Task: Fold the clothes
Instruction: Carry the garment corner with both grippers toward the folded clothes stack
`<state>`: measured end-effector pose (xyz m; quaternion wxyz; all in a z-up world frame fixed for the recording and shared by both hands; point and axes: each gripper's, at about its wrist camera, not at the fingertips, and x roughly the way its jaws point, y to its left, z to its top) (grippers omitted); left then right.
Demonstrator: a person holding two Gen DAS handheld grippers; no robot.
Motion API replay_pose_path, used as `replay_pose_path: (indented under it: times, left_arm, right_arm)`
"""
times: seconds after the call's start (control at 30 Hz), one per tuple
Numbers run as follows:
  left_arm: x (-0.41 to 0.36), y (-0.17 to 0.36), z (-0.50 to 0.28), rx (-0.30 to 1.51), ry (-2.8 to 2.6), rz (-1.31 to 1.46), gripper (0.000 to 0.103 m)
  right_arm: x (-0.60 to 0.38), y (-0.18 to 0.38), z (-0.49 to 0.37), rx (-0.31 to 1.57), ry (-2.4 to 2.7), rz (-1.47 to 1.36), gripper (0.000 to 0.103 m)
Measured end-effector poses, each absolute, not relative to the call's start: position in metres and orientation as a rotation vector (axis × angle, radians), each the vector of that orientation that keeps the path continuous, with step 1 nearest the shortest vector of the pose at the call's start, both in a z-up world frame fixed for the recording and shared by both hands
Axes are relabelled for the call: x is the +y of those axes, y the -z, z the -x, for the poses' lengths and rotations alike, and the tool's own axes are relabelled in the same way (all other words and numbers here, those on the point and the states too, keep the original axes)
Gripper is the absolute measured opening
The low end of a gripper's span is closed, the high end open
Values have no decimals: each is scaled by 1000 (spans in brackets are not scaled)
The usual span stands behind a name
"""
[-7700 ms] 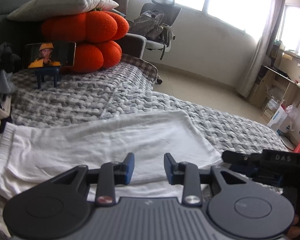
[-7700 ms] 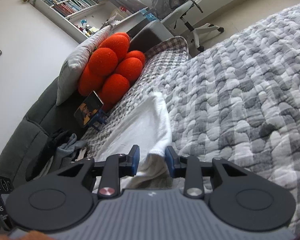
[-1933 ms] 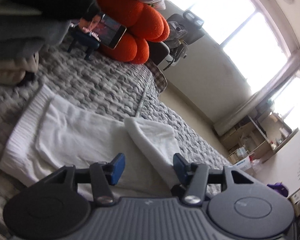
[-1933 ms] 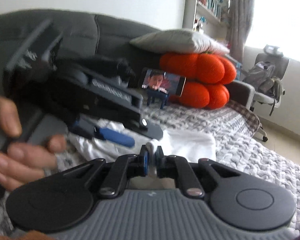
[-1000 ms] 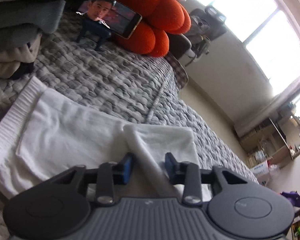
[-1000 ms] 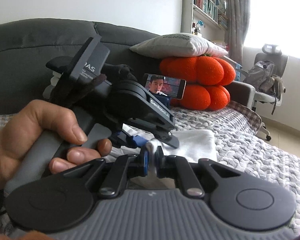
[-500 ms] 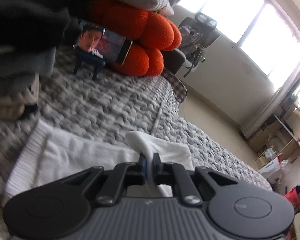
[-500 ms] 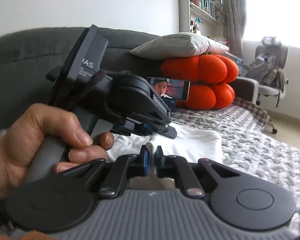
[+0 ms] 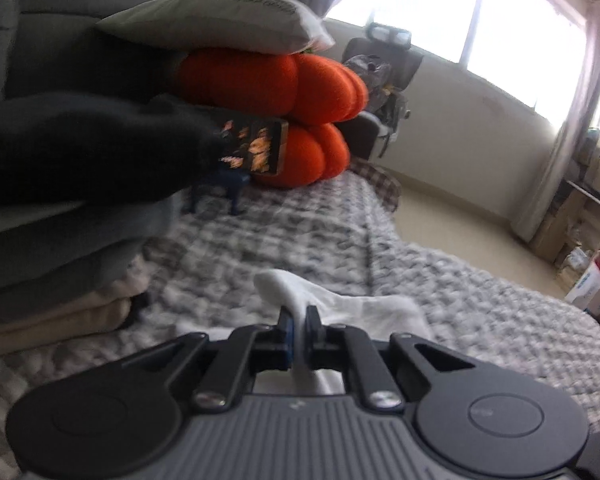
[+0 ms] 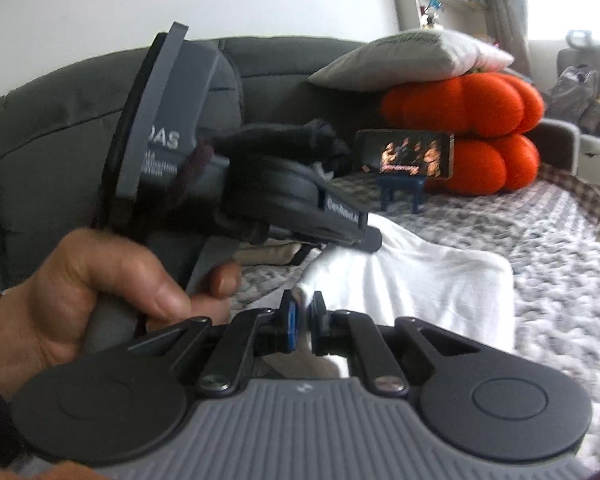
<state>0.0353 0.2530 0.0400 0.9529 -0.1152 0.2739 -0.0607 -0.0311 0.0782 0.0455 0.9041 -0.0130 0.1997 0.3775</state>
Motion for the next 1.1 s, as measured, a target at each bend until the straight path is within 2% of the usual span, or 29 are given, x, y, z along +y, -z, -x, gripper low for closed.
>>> replay_pose_path:
  times: [0.23, 0.53, 1.1]
  left_arm:
    - [278, -29, -36, 563, 82, 264, 5]
    - [290, -23, -48, 580, 97, 264, 6]
    - [289, -18, -41, 597, 74, 199, 7]
  right_arm:
    - [104, -35, 26, 453, -782, 65, 8]
    - [111, -35, 11, 530, -790, -27, 8]
    - [121, -20, 5, 627, -816, -14, 9]
